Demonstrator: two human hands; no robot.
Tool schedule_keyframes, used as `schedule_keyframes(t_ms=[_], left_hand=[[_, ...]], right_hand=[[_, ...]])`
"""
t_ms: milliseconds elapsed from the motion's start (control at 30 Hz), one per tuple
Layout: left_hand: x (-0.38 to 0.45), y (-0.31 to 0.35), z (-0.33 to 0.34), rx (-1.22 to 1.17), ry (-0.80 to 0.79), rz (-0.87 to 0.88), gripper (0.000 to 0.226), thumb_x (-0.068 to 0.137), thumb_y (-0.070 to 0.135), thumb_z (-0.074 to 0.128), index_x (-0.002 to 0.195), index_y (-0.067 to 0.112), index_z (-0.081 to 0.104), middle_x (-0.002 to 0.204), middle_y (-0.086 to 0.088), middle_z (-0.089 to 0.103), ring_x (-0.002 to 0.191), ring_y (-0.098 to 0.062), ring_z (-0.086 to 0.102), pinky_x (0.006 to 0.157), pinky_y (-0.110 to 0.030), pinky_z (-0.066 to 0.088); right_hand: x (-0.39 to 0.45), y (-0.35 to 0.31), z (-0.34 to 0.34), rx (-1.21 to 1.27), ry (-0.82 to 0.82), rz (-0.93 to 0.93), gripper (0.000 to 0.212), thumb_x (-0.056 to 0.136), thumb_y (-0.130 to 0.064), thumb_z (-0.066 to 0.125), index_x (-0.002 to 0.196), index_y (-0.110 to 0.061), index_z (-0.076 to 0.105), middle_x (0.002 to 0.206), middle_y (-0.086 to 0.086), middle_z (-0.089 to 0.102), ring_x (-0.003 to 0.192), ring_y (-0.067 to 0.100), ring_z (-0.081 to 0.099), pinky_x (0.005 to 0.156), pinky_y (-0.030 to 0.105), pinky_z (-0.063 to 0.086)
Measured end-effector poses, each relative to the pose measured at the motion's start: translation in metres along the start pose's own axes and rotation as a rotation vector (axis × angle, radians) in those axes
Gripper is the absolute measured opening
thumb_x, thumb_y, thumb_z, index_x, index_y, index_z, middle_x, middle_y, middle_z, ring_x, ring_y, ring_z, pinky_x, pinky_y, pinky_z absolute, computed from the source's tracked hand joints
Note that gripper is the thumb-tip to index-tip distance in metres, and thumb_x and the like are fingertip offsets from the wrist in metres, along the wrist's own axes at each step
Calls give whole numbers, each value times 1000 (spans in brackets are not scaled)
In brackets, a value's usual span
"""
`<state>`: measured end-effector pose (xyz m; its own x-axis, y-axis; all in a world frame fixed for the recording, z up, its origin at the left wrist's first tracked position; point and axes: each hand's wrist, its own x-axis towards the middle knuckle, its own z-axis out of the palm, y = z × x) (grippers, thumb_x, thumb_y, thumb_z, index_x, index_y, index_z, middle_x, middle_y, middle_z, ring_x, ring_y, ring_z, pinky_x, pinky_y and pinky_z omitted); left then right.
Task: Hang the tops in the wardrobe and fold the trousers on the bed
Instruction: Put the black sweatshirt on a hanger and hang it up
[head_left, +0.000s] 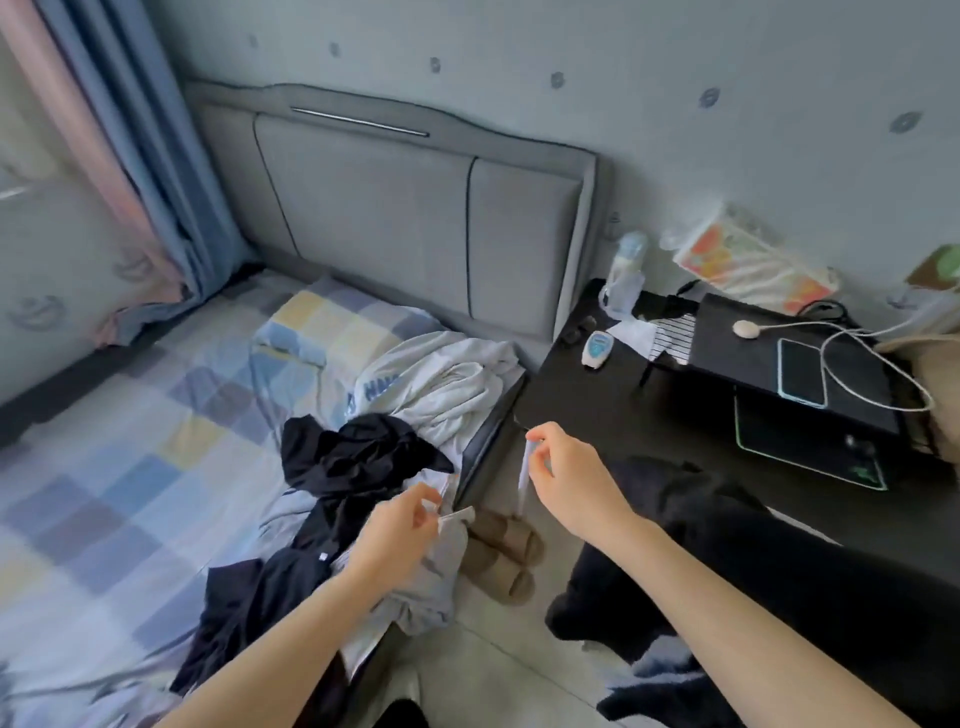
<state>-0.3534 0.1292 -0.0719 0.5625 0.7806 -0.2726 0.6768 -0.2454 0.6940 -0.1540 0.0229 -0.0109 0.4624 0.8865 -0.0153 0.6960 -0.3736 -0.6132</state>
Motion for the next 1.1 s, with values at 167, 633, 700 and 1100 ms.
schedule_keyframes(t_ms=[167, 633, 700, 1100], left_hand=[[71, -97, -47, -23, 19, -233, 22, 92, 14, 52, 110, 23, 59, 83, -1, 67, 70, -14, 60, 59, -26, 43], [257, -316, -44, 255, -318, -467, 5, 82, 12, 50, 85, 17, 49, 89, -2, 52, 100, -32, 55, 71, -32, 37], [276, -337, -19, 197, -320, -502, 34, 86, 14, 50, 121, 12, 50, 119, -9, 55, 117, -29, 49, 85, -32, 42], [325, -417, 77, 102, -161, -595, 51, 93, 7, 42, 141, 23, 38, 113, -8, 65, 100, -28, 59, 82, -34, 48]], right_hand=[[93, -27, 90, -28, -183, 26, 27, 98, -27, 39, 121, -19, 49, 110, 5, 63, 102, 24, 57, 83, 39, 47], [289, 1, 360, -84, -623, 234, 12, 97, -28, 42, 100, -20, 50, 103, 6, 60, 96, 25, 57, 77, 34, 46], [304, 21, 404, -69, -664, 277, 21, 98, -30, 44, 112, -17, 53, 108, 3, 59, 97, 21, 55, 80, 33, 46], [342, 123, 568, 360, -644, 954, 46, 94, -42, 51, 127, -10, 45, 107, 4, 52, 95, 21, 53, 90, 38, 51]])
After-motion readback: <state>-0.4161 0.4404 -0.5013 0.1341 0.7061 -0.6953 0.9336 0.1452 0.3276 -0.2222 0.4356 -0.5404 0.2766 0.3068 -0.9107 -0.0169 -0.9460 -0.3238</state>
